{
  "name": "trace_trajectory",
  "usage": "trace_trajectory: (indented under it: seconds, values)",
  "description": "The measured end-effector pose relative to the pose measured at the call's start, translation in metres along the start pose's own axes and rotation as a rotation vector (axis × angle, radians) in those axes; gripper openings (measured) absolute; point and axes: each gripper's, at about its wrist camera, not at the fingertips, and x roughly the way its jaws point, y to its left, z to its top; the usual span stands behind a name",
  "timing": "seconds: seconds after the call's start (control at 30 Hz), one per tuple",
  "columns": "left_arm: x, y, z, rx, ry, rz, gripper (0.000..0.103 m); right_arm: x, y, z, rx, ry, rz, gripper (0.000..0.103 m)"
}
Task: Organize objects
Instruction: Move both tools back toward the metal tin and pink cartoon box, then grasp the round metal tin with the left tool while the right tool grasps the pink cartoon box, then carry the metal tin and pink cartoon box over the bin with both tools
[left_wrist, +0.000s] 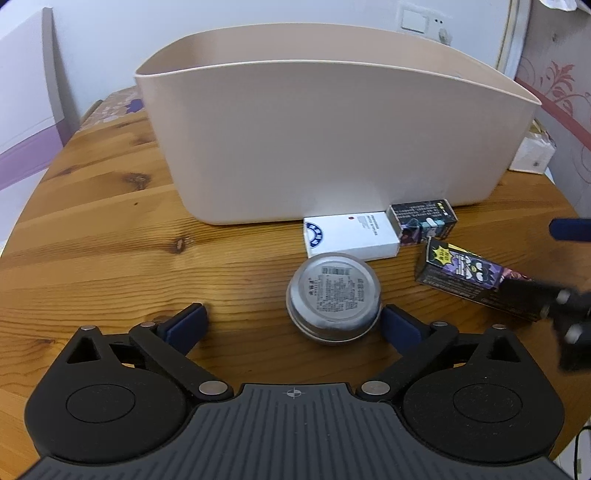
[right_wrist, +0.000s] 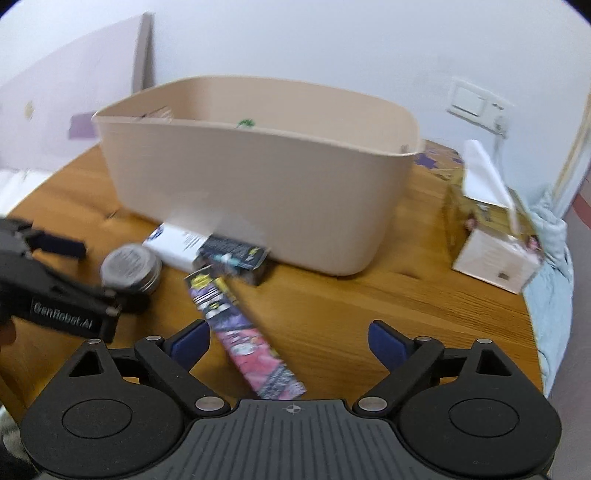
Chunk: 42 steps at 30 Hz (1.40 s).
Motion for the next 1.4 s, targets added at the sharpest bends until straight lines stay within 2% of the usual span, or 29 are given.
trace_trajectory:
  seconds: [0.2,0.3,0.33,0.4,0.63,0.73,0.97,1.13,1.4]
  values:
    - [0.000,0.004,-0.004,0.001,-0.047,0.000,0.103,0.017,0.009,0.004,-0.006,0.020,0.016,0.095]
    - [-0.001,0.007,-0.004,0.006,-0.047,-0.003,0.103,0.024,0.010,0.003,0.015,0.042,0.065,0.078]
    - [-0.001,0.007,-0.004,0.011,-0.052,0.003,0.103,0.025,0.010,0.002,0.029,0.044,0.088,0.076]
    - [0.003,0.012,-0.004,0.014,-0.058,-0.010,0.098,0.024,0.013,0.002,0.021,0.036,0.080,0.068]
    - [-0.018,-0.015,-0.012,0.070,-0.078,-0.066,0.056,0.018,0.014,0.002,0.046,0.034,0.060,0.030]
    - [-0.019,-0.013,-0.014,0.074,-0.082,-0.070,0.056,0.016,0.016,-0.002,0.066,0.027,0.042,0.023]
    - [-0.022,-0.006,-0.020,0.059,-0.079,-0.060,0.055,0.009,0.015,-0.008,0.095,0.023,0.045,0.022]
    - [-0.025,-0.005,-0.017,0.060,-0.108,-0.041,0.055,-0.002,0.011,-0.007,0.110,-0.010,0.024,0.022]
    - [-0.050,-0.002,-0.012,0.056,-0.167,-0.045,0.055,-0.023,0.006,0.002,0.116,-0.067,0.006,0.022]
